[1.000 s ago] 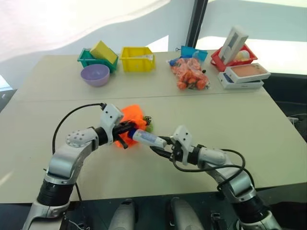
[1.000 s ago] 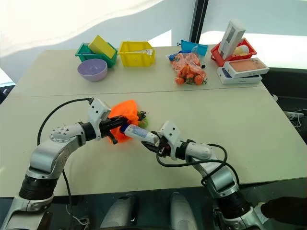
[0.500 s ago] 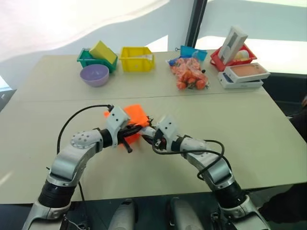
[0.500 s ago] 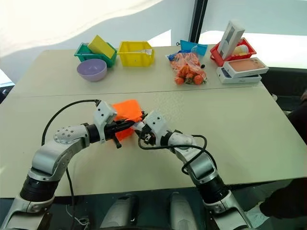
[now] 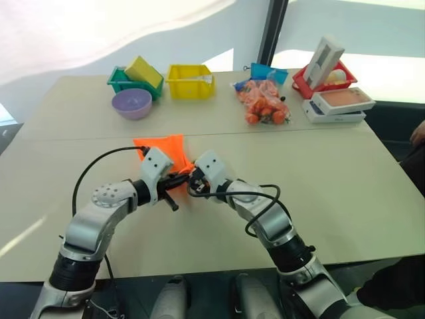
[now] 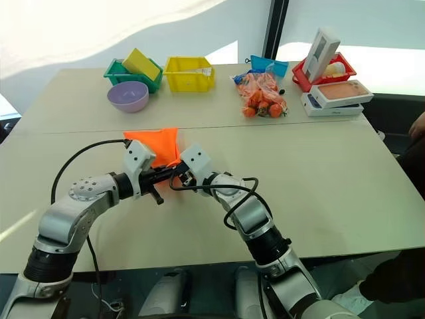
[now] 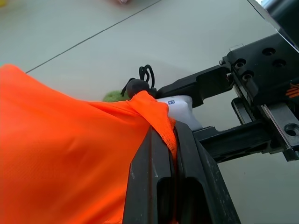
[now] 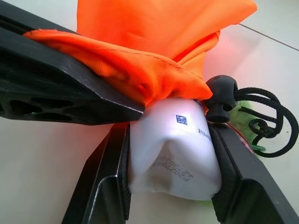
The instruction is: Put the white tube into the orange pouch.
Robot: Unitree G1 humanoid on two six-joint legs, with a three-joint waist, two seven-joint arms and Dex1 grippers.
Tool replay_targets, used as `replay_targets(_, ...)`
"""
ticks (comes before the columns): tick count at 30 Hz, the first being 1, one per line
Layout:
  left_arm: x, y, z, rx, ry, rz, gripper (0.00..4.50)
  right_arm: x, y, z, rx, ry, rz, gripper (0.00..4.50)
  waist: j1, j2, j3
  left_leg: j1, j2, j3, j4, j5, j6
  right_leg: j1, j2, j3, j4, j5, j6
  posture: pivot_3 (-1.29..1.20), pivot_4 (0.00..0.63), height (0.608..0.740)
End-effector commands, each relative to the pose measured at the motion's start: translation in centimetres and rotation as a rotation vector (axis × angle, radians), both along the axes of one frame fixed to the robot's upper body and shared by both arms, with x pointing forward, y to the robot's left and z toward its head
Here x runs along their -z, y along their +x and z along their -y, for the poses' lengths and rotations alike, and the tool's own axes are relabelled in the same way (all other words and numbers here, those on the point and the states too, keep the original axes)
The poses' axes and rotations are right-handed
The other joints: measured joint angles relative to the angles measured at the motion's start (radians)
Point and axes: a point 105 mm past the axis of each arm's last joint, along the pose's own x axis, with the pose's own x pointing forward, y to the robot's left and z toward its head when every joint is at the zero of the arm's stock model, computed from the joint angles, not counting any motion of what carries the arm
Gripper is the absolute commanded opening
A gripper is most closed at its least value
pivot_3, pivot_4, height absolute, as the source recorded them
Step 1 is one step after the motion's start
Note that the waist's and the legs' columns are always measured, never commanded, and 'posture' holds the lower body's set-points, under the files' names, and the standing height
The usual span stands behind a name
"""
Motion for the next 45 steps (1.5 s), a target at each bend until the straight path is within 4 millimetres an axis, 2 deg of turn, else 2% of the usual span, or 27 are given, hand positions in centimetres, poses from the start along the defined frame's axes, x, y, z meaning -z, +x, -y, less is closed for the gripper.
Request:
replay_targets(1,-1.1,-0.7,1.2,0.060,-0.033,0.039,0.00,-3.4,0.2,0.5,0.021,0.117,0.100,1.62,0.000,0.000,0.000,0.000,0.000,0.000,0.000,0.000,0.000,0.000,0.000,0.000,0.000,0.000,0.000,0.00,0.150,0.740)
replay_targets(6,-2.1,0.1,1.0,0.035,-0.055,0.071,0.00,-5.1,-0.8,1.8,0.009,0.242,0.141,1.62,0.002,0.000,0.000,-0.001,0.000,0.000,0.000,0.000,0.000,0.000,0.000,0.000,0.000,0.000,0.000,0.00,0.150,0.740)
replay_targets(12,-3.8,-0.1,2.3,0.091,-0.116,0.078,0.00,-6.3,-1.7,2.6,-0.014,0.296,0.166,1.62,-0.001,0.000,0.000,0.000,0.000,0.000,0.000,0.000,0.000,0.000,0.000,0.000,0.000,0.000,0.000,0.00,0.150,0.740)
replay_targets(16,-4.1,-0.7,3.4,0.147,-0.135,0.058,0.00,-5.3,-1.6,2.5,-0.019,0.203,0.154,1.62,-0.002,0.000,0.000,0.000,0.000,0.000,-0.001,0.000,0.000,0.000,0.000,0.000,0.000,0.000,0.001,0.00,0.150,0.740)
replay_targets(21,-3.4,-1.0,4.2,0.169,-0.133,0.035,0.00,-3.9,0.3,2.9,0.111,0.104,0.124,1.62,-0.001,0.000,0.000,0.000,0.000,0.000,-0.001,0.000,0.000,-0.001,0.001,0.000,0.000,0.000,0.000,0.00,0.150,0.740)
replay_targets(29,-3.1,-1.4,5.1,0.182,-0.162,0.015,0.00,-3.4,1.4,1.6,0.140,0.045,0.128,1.62,0.000,0.000,0.000,0.000,0.000,0.000,-0.001,0.000,0.000,-0.001,0.000,0.000,0.000,0.000,0.000,0.00,0.150,0.740)
replay_targets(32,-3.0,-1.2,4.8,0.160,-0.170,0.011,0.00,-3.4,1.2,1.2,0.110,0.086,0.095,1.62,-0.001,0.000,0.000,0.000,0.000,0.000,-0.001,0.000,0.000,-0.001,0.001,0.000,0.000,0.000,0.000,0.00,0.150,0.740)
replay_targets(38,-2.6,0.6,1.8,0.014,-0.186,0.021,0.00,-4.0,-1.3,0.6,-0.070,0.093,0.125,4.48,-0.001,0.000,0.000,0.000,0.000,0.000,-0.001,0.000,0.000,-0.001,0.000,0.000,0.000,0.000,0.000,0.00,0.150,0.740)
replay_targets(41,-2.3,1.3,-0.2,-0.052,-0.195,0.017,0.00,-4.6,-3.2,0.9,-0.194,0.111,0.146,4.48,-0.001,0.000,0.000,0.000,0.000,0.000,-0.001,0.000,0.000,-0.001,0.001,0.000,0.000,0.000,0.001,0.00,0.150,0.740)
replay_targets(45,-2.0,1.5,-1.5,-0.075,-0.208,0.011,0.00,-4.7,-4.5,2.1,-0.277,0.143,0.101,4.48,-0.001,0.000,0.000,0.000,0.000,0.000,-0.001,0.000,0.000,-0.001,0.001,-0.001,0.000,0.000,0.000,0.00,0.150,0.740)
